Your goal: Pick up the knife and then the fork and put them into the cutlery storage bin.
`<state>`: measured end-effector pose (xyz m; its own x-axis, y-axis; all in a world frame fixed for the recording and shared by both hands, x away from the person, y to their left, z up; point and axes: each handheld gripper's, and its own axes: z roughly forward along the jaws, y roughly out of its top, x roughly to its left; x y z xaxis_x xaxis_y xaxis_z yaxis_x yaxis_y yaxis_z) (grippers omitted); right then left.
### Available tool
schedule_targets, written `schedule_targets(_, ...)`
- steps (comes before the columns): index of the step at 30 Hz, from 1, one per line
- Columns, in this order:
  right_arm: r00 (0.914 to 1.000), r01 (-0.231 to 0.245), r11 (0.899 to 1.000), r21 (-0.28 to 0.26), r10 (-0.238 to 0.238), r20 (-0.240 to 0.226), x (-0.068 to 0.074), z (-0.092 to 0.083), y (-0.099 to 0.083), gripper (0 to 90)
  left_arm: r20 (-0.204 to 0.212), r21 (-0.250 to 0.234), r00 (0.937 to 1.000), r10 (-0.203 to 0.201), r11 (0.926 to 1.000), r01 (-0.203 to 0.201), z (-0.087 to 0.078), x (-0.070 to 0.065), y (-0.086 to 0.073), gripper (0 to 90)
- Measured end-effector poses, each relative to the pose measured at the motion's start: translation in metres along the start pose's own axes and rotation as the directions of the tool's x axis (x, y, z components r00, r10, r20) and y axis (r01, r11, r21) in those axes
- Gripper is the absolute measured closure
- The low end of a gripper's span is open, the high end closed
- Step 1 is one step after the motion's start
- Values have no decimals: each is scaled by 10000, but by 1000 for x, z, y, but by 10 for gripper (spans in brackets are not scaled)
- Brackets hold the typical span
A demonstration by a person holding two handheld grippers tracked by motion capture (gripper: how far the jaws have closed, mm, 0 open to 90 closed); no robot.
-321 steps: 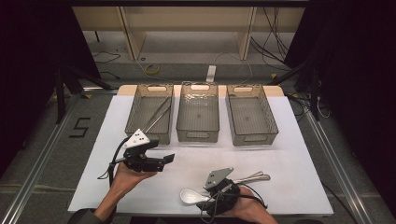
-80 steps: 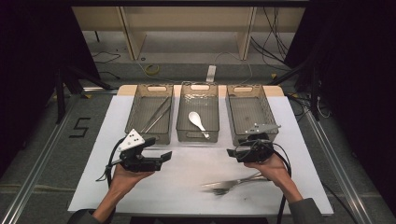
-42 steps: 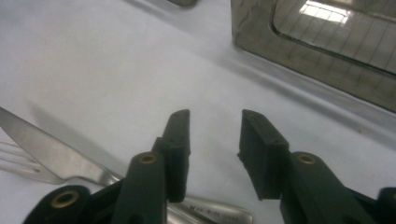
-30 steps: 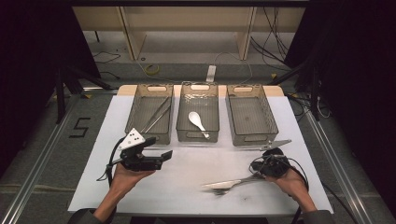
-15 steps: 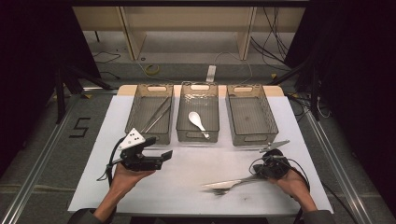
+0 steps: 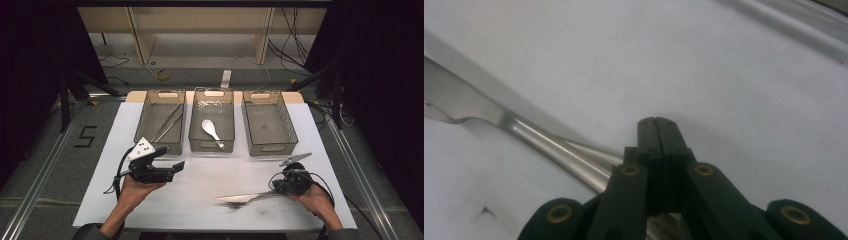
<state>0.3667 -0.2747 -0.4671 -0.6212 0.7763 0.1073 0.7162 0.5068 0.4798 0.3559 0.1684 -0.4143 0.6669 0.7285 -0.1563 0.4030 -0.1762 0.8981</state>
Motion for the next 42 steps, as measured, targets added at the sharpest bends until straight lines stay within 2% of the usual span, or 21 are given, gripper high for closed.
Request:
schedule_targets(7, 9999, 65, 9998, 199, -63, -99, 6, -4, -7, 900, -27, 8, 10000, 4, 10000, -4, 0, 0, 0, 154)
schedule_targets(19, 9987, 480, 9966, 664, -467, -215, 22, -14, -22, 900, -25, -6, 10000, 72, 10000, -72, -1, -1, -1, 155)
schedule_targets(24, 9976, 691, 9941, 842, -690, -34, 26, -15, -22, 896, 13, 39, 9999, 118, 9999, -118, 0, -2, -1, 155)
schedule_targets(30, 9931, 1156, 9929, 278, -1149, -232, 37, -28, -12, 647, -9, 46, 9999, 107, 9999, -107, 1, -1, -1, 155)
schedule_targets(32, 9866, 1580, 9874, 33, -1577, -423, 45, -31, -8, 595, -4, 49, 9999, 125, 9999, -125, 1, -1, -1, 154)
schedule_targets(34, 9808, 1884, 9821, -20, -1883, -506, 53, -32, -4, 496, 10, 73, 9999, 139, 9999, -139, 1, -2, -1, 154)
schedule_targets(39, 9663, 2536, 9662, 466, -2508, -573, 69, -23, 1, 450, 6, 51, 9999, 142, 9999, -142, 1, -2, -1, 155)
schedule_targets(42, 9626, 2691, 9602, 747, -2657, -520, 70, -17, 3, 435, 6, 55, 9999, 141, 9999, -141, 1, -2, -1, 154)
